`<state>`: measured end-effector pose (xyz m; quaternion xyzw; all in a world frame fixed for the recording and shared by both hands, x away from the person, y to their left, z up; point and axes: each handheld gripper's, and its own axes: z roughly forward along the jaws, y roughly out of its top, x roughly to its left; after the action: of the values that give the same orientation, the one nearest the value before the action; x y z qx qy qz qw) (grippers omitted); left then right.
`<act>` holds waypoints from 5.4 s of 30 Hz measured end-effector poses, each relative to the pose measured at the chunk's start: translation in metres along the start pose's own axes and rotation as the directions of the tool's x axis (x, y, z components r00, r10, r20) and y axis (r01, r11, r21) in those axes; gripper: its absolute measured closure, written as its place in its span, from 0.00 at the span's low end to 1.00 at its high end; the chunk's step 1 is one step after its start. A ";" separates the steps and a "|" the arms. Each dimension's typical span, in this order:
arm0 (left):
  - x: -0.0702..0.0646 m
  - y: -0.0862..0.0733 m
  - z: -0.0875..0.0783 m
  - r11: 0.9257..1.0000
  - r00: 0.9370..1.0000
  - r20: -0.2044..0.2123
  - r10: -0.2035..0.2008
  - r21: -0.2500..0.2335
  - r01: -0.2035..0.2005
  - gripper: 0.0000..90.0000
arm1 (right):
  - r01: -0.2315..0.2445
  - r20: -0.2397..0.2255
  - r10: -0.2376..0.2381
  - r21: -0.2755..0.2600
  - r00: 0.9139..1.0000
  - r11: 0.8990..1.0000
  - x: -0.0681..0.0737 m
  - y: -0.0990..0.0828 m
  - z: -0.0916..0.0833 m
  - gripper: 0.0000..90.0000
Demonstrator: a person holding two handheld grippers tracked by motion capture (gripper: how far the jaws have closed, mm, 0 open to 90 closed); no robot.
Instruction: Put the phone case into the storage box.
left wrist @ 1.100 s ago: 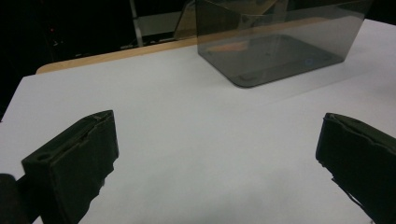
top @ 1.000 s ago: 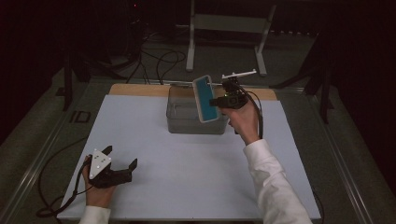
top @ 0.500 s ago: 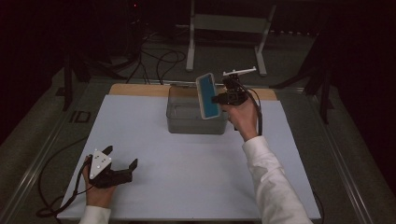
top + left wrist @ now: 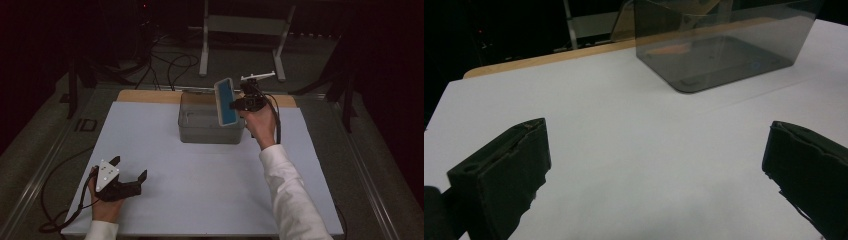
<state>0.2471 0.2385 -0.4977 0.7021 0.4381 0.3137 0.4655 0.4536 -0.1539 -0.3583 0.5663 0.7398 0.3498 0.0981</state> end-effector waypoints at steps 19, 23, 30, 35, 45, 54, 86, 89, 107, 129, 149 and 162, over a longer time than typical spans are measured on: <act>0.001 0.000 -0.001 1.000 1.000 -0.004 -0.005 -0.007 0.005 0.00 | 0.000 0.111 -0.001 0.008 0.994 1.000 -0.005 0.006 0.014 0.91; 0.001 0.000 -0.001 1.000 1.000 -0.004 -0.003 -0.009 0.003 0.00 | -0.013 0.137 0.011 0.016 0.991 1.000 -0.008 0.006 0.018 0.91; 0.001 0.001 -0.002 1.000 1.000 -0.006 -0.002 -0.011 0.002 0.00 | -0.024 0.185 0.018 0.031 0.983 0.999 -0.010 0.006 0.025 0.91; 0.001 0.001 -0.002 1.000 1.000 -0.006 -0.002 -0.012 0.002 0.00 | -0.030 0.208 0.020 0.043 0.978 0.999 -0.011 0.004 0.030 0.91; 0.001 0.001 -0.002 1.000 1.000 -0.006 -0.003 -0.013 0.003 0.00 | -0.043 0.233 0.027 0.063 0.972 0.997 -0.015 -0.001 0.041 0.91; 0.001 0.001 -0.002 1.000 1.000 -0.004 -0.002 -0.011 0.002 0.00 | -0.055 0.242 0.038 0.066 0.970 0.996 -0.017 -0.004 0.048 0.91; 0.001 0.001 -0.002 1.000 1.000 -0.004 -0.004 -0.012 0.004 0.00 | -0.082 0.288 0.048 0.107 0.956 0.991 -0.024 -0.016 0.075 0.90; 0.001 0.001 -0.002 1.000 1.000 -0.004 -0.005 -0.013 0.005 0.00 | -0.084 0.294 0.050 0.106 0.955 0.991 -0.025 -0.017 0.076 0.90; 0.001 0.000 -0.002 1.000 1.000 -0.003 -0.005 -0.012 0.005 0.00 | -0.080 0.321 0.041 0.108 0.946 0.991 -0.024 -0.020 0.084 0.90; 0.001 0.000 -0.002 1.000 1.000 0.000 -0.004 -0.010 0.004 0.00 | -0.067 0.380 0.024 0.100 0.925 0.993 -0.018 -0.020 0.089 0.91; 0.002 0.000 -0.003 1.000 1.000 0.001 -0.005 -0.011 0.005 0.00 | -0.058 0.434 -0.005 0.133 0.901 0.989 -0.013 -0.020 0.097 0.90; 0.002 0.000 -0.003 1.000 1.000 0.002 -0.005 -0.011 0.005 0.00 | -0.055 0.437 -0.006 0.127 0.899 0.990 -0.013 -0.020 0.098 0.88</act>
<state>0.2456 0.2409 -0.4964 0.6988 0.4379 0.3139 0.4706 0.4951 -0.1280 -0.4462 0.6448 0.7139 0.1642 0.2181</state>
